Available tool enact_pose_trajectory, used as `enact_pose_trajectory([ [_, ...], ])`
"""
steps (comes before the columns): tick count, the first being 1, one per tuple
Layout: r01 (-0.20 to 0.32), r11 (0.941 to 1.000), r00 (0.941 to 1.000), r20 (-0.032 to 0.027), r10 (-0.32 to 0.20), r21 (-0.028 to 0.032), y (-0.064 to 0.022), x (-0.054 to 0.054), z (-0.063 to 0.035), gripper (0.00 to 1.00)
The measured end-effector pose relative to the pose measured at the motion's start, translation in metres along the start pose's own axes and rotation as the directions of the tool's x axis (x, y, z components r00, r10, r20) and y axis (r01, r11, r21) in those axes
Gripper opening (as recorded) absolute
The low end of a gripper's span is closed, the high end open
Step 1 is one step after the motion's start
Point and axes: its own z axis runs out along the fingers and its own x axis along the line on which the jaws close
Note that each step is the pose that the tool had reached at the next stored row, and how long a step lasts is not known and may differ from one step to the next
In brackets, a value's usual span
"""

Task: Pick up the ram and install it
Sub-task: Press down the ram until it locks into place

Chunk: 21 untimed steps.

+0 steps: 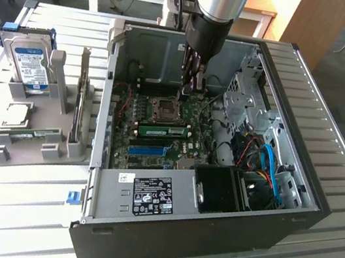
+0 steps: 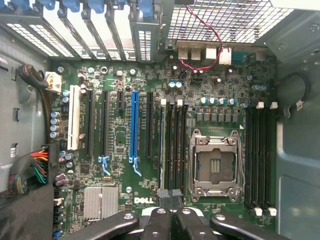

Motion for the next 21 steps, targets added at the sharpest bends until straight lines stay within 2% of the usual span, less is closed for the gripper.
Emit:
enact_pose_trajectory([
  [5,0.000,1.0000,1.0000,0.0000,0.000,-0.0011,-0.0078,0.000,-0.0004,0.11],
  [13,-0.001,1.0000,1.0000,0.0001,0.001,-0.0088,-0.0338,0.000,-0.0016,0.11],
  [18,-0.001,1.0000,1.0000,0.0003,0.001,-0.0090,-0.0353,0.000,-0.0014,0.11],
  [21,-0.001,1.0000,1.0000,0.0001,0.001,-0.0091,-0.0355,0.000,0.0032,0.11],
])
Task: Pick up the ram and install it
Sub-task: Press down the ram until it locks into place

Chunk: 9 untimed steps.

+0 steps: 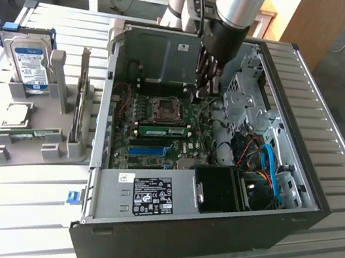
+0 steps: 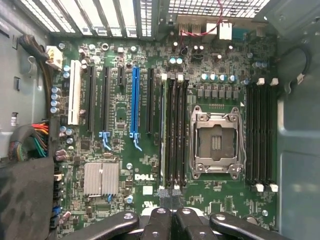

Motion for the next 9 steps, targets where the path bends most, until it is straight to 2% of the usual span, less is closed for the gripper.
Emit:
enact_pose_trajectory([
  [9,0.000,1.0000,1.0000,0.0000,0.000,0.0001,-0.0009,0.001,0.0163,0.11],
])
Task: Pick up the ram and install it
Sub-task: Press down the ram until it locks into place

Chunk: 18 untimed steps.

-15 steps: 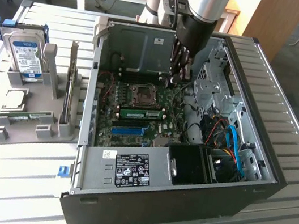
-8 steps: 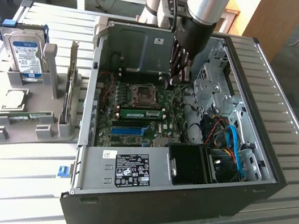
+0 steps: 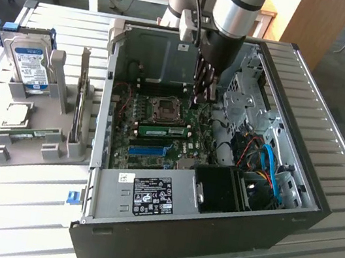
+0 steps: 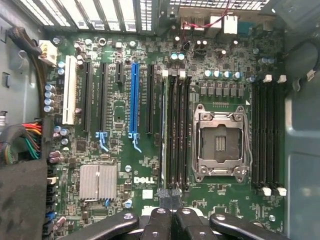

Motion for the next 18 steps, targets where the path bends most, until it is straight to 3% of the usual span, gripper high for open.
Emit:
enact_pose_trajectory([
  [15,0.000,1.0000,1.0000,0.0001,0.000,0.0002,-0.0015,0.002,0.0271,0.11],
  [18,0.000,1.0000,1.0000,-0.0001,0.000,0.0002,-0.0016,0.002,0.0282,0.11],
])
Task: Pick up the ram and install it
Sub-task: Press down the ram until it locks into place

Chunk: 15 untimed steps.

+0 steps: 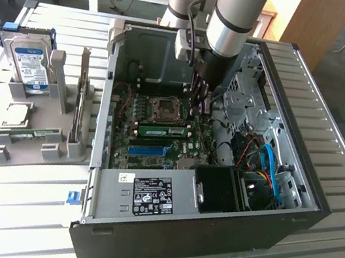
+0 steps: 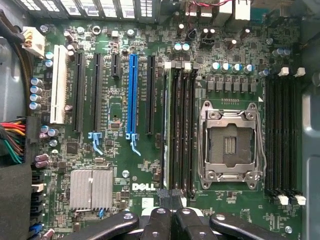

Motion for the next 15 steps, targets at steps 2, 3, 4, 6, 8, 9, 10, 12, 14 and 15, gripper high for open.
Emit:
enact_pose_trajectory([
  [2,0.000,1.0000,1.0000,0.0000,0.000,0.0000,0.0000,0.0000,0.0000,0.11],
  [3,0.000,1.0000,1.0000,-0.0001,0.000,0.0000,-0.0003,0.0000,0.0000,0.11],
  [4,0.000,1.0000,1.0000,0.0000,0.000,0.0000,-0.0015,0.0000,0.0000,0.11],
  [6,0.000,1.0000,1.0000,0.0002,0.000,0.0000,-0.0049,-0.0001,-0.0002,0.11],
  [8,0.000,1.0000,1.0000,0.0002,0.000,-0.0001,-0.0061,-0.0001,-0.0003,0.11],
  [9,0.000,1.0000,1.0000,0.0001,0.000,0.0000,-0.0061,0.0000,-0.0003,0.11],
  [10,0.000,1.0000,1.0000,0.0001,0.000,-0.0001,-0.0061,0.0000,-0.0003,0.11],
  [12,0.000,1.0000,1.0000,0.0003,0.000,0.0000,-0.0061,0.0001,0.0010,0.11],
  [14,0.000,1.0000,1.0000,0.0001,0.000,0.0000,-0.0063,0.0002,0.0032,0.11],
  [15,0.000,1.0000,1.0000,0.0002,0.000,0.0000,-0.0064,0.0002,0.0045,0.11],
])
